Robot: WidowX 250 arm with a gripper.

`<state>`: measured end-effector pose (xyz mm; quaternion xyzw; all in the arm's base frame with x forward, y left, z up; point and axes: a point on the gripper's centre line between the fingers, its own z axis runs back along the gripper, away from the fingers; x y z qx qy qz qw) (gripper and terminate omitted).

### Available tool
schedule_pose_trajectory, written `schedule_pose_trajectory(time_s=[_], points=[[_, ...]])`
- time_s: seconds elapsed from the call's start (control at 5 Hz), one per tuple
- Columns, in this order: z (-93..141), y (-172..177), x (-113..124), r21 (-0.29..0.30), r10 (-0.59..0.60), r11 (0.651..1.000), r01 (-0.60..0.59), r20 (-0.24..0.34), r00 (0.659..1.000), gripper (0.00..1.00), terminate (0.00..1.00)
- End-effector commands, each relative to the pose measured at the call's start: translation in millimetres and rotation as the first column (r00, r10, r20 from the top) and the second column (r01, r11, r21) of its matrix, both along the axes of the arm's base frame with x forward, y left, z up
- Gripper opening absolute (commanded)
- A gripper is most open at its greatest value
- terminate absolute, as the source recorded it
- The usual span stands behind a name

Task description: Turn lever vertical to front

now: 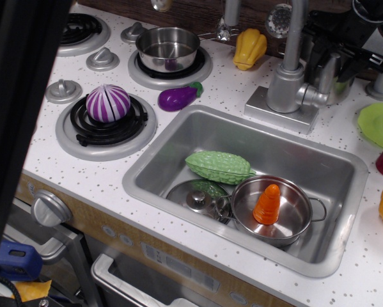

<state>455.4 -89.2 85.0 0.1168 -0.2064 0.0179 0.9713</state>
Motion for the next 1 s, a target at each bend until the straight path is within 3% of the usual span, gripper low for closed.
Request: schedule_pose_trajectory(time_s=[0.0,0.4,0.6,0.8], points=[[31,-7,-13,-0.109,0.071,0.992,-0.071,0.002,0.997,0.00,0.00],[23,-19,-51,-0.199,0.183,0.956,-0.213,-0.162,0.970,0.00,0.00],[11,-19,-54,-0.280,0.170,0.930,-0.237,-0.244,0.955,0.00,0.00],[-8,-16,-56,-0.318,0.141,0.919,-0.231,-0.283,0.949,0.00,0.00]])
